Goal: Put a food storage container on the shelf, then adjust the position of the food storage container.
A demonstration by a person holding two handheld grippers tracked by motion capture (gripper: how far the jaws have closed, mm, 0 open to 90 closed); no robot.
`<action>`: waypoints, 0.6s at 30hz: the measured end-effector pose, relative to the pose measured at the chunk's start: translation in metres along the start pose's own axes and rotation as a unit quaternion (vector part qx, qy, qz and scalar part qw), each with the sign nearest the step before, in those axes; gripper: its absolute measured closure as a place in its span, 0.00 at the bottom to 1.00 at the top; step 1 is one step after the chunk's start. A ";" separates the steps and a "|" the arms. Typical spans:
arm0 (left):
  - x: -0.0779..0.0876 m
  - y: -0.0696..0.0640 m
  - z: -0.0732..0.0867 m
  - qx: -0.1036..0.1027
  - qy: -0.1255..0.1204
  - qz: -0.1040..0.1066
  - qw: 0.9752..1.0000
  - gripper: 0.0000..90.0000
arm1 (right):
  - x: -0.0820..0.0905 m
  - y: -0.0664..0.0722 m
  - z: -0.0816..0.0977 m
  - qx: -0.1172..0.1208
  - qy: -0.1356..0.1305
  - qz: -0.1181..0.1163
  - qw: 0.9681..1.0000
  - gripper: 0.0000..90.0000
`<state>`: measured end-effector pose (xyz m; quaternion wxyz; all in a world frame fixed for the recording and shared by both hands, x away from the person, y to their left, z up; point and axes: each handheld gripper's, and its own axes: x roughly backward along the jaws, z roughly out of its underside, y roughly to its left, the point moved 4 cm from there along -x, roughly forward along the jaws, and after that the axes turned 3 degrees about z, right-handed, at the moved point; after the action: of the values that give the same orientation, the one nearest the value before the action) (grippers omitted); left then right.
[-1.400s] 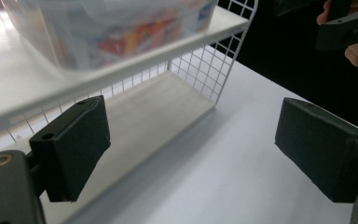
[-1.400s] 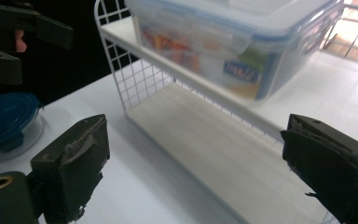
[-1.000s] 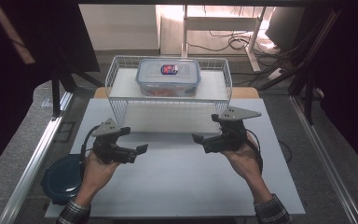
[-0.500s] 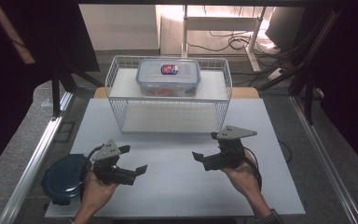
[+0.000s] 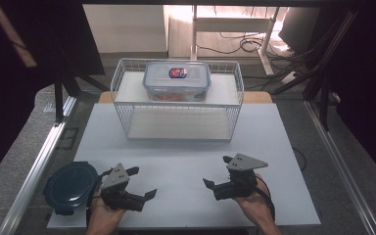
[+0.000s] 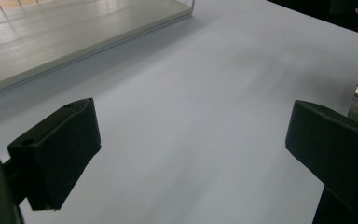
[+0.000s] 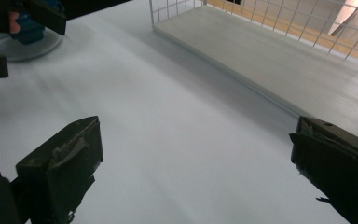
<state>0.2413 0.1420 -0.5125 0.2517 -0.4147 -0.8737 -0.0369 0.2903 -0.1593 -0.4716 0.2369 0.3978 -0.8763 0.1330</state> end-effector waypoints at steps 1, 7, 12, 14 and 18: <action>-0.001 -0.001 0.002 -0.005 0.003 -0.003 1.000 0.03 | 0.000 0.000 0.004 0.002 0.001 0.001 1.000 0.02; -0.007 -0.004 0.013 -0.012 0.027 -0.008 1.000 0.03 | 0.000 0.003 0.020 -0.003 -0.005 0.013 1.000 0.02; -0.008 0.000 0.015 0.008 0.034 -0.008 0.999 0.03 | -0.003 0.002 0.029 -0.002 0.008 0.017 1.000 0.02; -0.006 0.001 0.013 0.012 0.030 -0.006 0.999 0.03 | -0.004 0.001 0.029 -0.004 0.008 0.017 1.000 0.02; 0.003 0.005 0.005 0.013 0.027 -0.011 0.999 0.02 | -0.005 0.000 0.030 -0.004 0.009 0.020 1.000 0.02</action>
<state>0.2414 0.1483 -0.5161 0.2799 -0.4008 -0.8715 -0.0399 0.2841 -0.1691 -0.4994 0.2439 0.3782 -0.8822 0.1382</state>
